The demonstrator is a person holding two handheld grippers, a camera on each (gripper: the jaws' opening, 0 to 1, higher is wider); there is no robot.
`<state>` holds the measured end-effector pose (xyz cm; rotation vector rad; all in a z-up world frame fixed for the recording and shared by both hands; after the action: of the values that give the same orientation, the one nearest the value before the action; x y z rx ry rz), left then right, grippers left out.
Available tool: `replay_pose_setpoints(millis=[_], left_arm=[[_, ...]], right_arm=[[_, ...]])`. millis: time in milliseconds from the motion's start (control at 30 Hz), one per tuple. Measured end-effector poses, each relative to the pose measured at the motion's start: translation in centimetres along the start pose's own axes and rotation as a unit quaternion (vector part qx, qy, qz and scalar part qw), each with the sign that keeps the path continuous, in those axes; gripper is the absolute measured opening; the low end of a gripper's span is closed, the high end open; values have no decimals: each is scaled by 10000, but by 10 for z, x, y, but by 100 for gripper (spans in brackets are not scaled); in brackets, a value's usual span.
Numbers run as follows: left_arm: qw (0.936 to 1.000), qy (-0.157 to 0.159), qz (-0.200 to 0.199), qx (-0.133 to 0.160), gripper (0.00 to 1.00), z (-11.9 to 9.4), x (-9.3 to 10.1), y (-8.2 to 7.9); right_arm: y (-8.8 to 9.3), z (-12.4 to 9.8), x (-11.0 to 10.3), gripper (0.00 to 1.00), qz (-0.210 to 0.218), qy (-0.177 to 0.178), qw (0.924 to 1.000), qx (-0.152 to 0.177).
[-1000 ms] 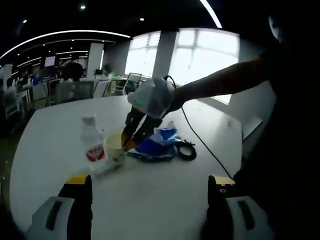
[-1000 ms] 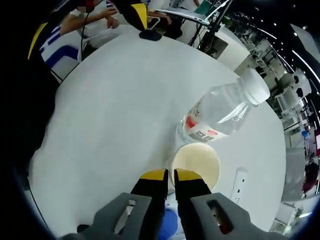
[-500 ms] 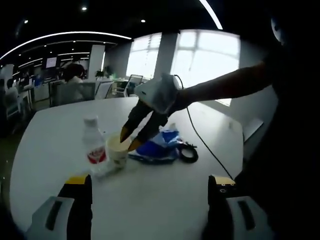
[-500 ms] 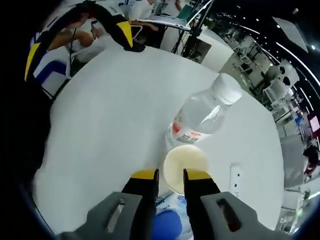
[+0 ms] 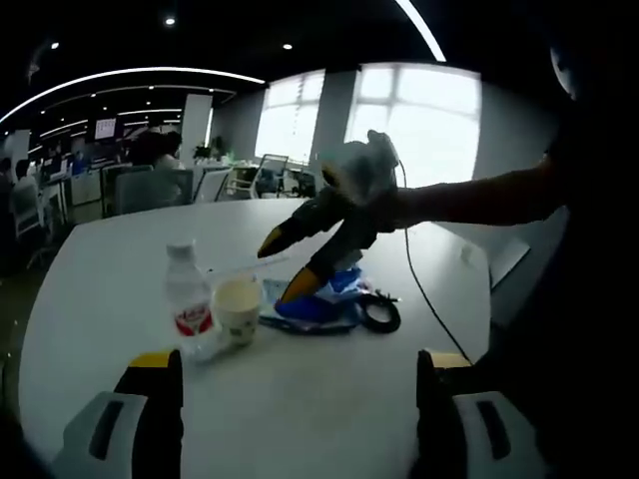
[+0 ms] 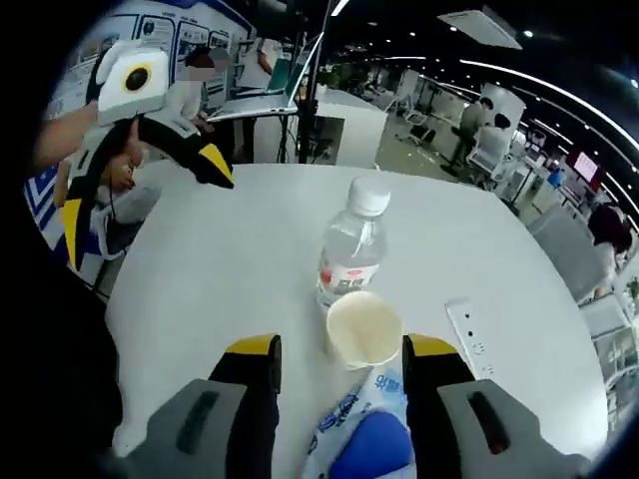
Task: Arrange the tabletop items into an orderly group along one side of the table until the central work area is clear of visible clutter.
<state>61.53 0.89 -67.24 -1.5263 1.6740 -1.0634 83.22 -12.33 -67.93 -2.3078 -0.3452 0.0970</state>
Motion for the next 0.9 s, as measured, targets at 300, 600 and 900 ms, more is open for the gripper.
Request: replay_pose_setpoints(millis=[300, 600, 900], left_arm=[[10000, -20, 15, -25, 99, 8, 6, -1], [10000, -68, 17, 11, 99, 11, 8, -3], [10000, -59, 49, 42, 99, 11, 9, -5]], right_arm=[[27, -31, -14, 66, 710, 471, 9960, 277], [57, -67, -34, 81, 1367, 995, 9838, 604], [90, -101, -49, 90, 1834, 1457, 9695, 718]])
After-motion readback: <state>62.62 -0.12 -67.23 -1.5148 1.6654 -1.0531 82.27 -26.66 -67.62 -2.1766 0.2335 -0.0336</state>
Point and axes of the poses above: the point that each gripper's makers call its tool centre point, and the gripper's own axes: z roughly forward along the fingers, x roughly to its right, y roughly out of its underside, the point moved 10 cm from there along -z, roughly backward along the fingers, and after that the axes turned 10 degrees about -y, right-handed, at the moved point
